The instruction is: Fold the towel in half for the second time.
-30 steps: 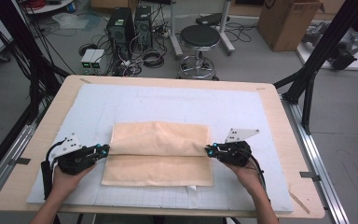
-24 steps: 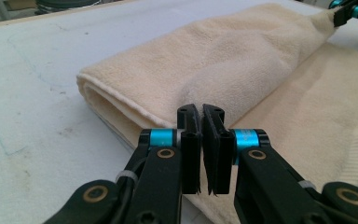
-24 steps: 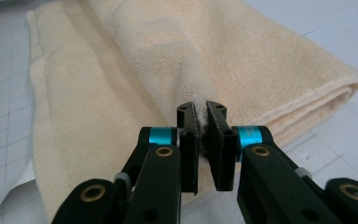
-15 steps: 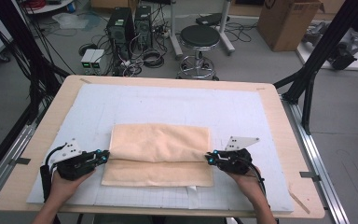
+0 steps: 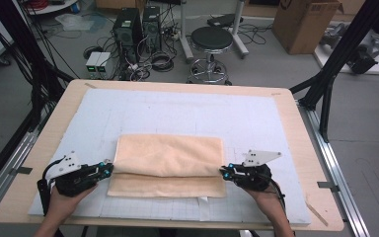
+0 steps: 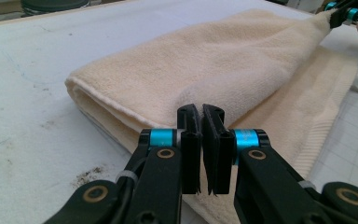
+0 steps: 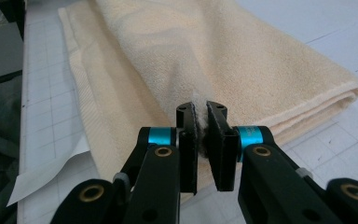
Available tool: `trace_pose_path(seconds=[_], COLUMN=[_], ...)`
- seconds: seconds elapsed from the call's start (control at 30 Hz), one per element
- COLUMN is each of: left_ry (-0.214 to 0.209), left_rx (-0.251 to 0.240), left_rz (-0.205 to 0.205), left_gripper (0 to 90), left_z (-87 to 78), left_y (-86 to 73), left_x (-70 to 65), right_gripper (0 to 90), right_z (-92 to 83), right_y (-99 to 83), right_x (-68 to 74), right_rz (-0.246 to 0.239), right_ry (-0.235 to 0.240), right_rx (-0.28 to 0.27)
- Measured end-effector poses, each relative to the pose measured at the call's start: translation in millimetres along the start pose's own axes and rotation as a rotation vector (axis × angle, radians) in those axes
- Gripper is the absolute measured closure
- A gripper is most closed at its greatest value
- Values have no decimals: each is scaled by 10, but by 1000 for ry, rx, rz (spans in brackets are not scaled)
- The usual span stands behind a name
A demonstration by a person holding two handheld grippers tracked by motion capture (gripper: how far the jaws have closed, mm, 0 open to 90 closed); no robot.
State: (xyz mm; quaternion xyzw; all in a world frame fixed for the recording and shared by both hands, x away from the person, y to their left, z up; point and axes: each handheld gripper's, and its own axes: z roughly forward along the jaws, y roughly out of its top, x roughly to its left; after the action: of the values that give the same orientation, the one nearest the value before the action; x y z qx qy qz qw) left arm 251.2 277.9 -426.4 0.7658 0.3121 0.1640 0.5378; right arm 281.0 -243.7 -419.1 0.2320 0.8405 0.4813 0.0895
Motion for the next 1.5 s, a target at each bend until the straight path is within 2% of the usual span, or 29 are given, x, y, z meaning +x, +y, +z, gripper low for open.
trace_pose_path(seconds=[0.5, 0.63, 0.7, 1.07, 1.5], left_ry=[-25, -29, -32, -41, -56], left_rx=[9, 16, 21, 39, 59], left_rz=[19, 23, 30, 35, 43], left_gripper=[853, 853, 853, 853, 853], left_z=[-115, -139, -156, -221, -283], left_y=[-45, -66, -75, -123, -170], left_x=[-131, -163, -178, -253, -312], right_gripper=[836, 836, 836, 835, 834], right_z=[-103, -116, -125, -155, -181], right_y=[-34, -50, -61, -114, -171], right_x=[103, 125, 146, 221, 287], right_rz=[-24, -39, -30, -46, -58], right_ry=[25, 26, 36, 64, 80], right_rx=[-16, -11, -3, 18, 40])
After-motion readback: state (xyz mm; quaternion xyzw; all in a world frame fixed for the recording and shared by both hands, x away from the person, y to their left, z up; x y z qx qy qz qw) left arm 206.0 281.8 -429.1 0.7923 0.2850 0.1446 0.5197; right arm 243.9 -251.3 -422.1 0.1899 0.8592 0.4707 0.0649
